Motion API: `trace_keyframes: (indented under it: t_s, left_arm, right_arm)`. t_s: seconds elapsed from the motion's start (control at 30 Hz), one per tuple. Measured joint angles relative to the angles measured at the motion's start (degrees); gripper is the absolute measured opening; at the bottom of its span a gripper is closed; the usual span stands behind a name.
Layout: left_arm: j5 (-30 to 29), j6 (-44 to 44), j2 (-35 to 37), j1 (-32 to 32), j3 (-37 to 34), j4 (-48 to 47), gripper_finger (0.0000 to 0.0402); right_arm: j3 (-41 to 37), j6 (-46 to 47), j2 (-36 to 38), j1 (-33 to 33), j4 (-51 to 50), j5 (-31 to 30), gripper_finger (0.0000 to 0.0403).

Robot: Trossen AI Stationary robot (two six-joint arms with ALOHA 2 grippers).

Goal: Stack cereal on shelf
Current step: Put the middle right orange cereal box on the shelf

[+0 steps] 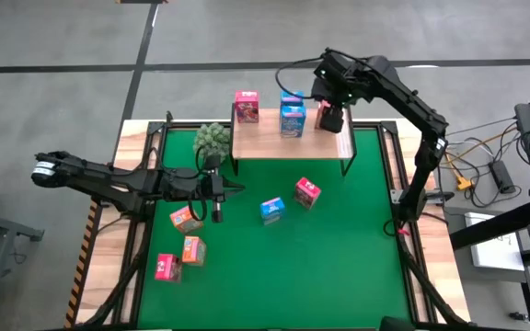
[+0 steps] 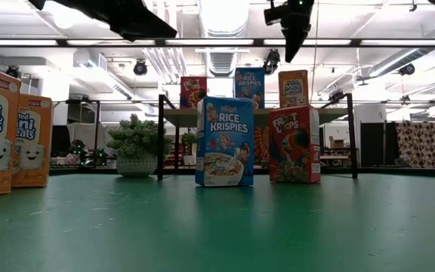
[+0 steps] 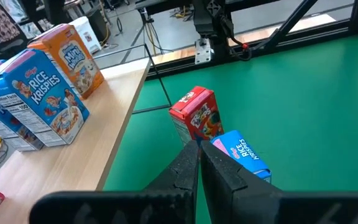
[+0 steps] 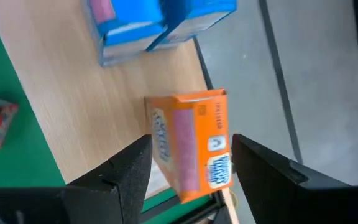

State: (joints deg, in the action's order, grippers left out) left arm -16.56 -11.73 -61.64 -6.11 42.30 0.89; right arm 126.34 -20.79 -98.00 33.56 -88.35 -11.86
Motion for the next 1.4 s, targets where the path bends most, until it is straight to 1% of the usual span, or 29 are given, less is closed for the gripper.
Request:
trace_keyframes:
  t_s: [0.07,0.13,0.23,0.27,0.4,0.5,0.53,0.6,0.7,0.77,0.87,1.0,1.07,1.13,1.4]
  left_arm:
    - [0.0,-0.9,0.0,0.0,0.0,0.0,0.0000]
    - [0.0,-2.0,0.0,0.0,0.0,0.2,0.0000]
    - [0.0,-3.8,0.0,0.0,0.0,1.1,0.0000]
    - [0.0,-4.4,0.0,0.0,0.0,1.4,0.0000]
    - [0.0,-6.8,0.0,0.0,0.0,2.0,0.0000]
    - [0.0,-8.3,0.0,0.0,0.0,2.2,0.0000]
    - [0.0,-8.8,0.0,0.0,0.0,2.2,0.0000]
    - [0.0,-9.9,0.0,0.0,0.0,2.5,0.0000]
    - [0.0,-11.6,0.0,0.0,0.0,2.8,0.0000]
    - [0.0,-12.5,0.1,0.0,0.0,2.9,0.0000]
    - [0.0,-15.0,0.6,0.0,0.0,3.1,0.0000]
    - [0.0,-18.7,2.1,0.0,0.0,4.1,0.0000]
    - [0.0,-19.2,2.9,0.0,0.0,4.2,0.0000]
    - [0.0,-19.3,3.5,0.0,0.0,4.0,0.0000]
    - [0.0,-19.2,4.6,0.0,0.0,1.5,0.0000]
  right_arm:
    - [1.1,2.0,0.1,-0.5,-0.4,1.5,0.0205]
    - [1.8,3.6,0.4,-1.3,-1.6,5.7,0.0193]
    - [0.6,6.3,2.0,-2.5,-1.6,13.0,0.0157]
    - [0.0,6.9,2.6,-3.1,-1.7,14.6,0.0141]
    - [-4.6,10.7,6.1,-6.1,-1.5,14.9,0.0071]
    - [-10.8,12.8,9.8,-7.7,0.1,14.7,0.0024]
    - [-13.3,13.9,11.2,-7.9,1.7,14.2,0.0016]
    - [-18.6,16.4,14.1,-7.9,6.2,11.8,0.0014]
    - [-26.3,20.0,17.7,-7.1,11.2,6.2,0.0013]
    - [-30.4,22.1,19.5,-5.9,12.1,3.3,0.0013]
    - [-35.5,26.4,21.4,-3.6,13.3,1.7,0.0013]
    - [-41.1,30.6,22.8,-0.5,15.6,-2.6,0.0013]
    - [-43.3,31.3,23.5,1.1,18.2,-4.3,0.0013]
    - [-44.6,31.4,23.8,2.4,21.3,-4.5,0.0013]
    - [-44.9,30.8,23.8,6.0,32.4,-4.7,0.0013]
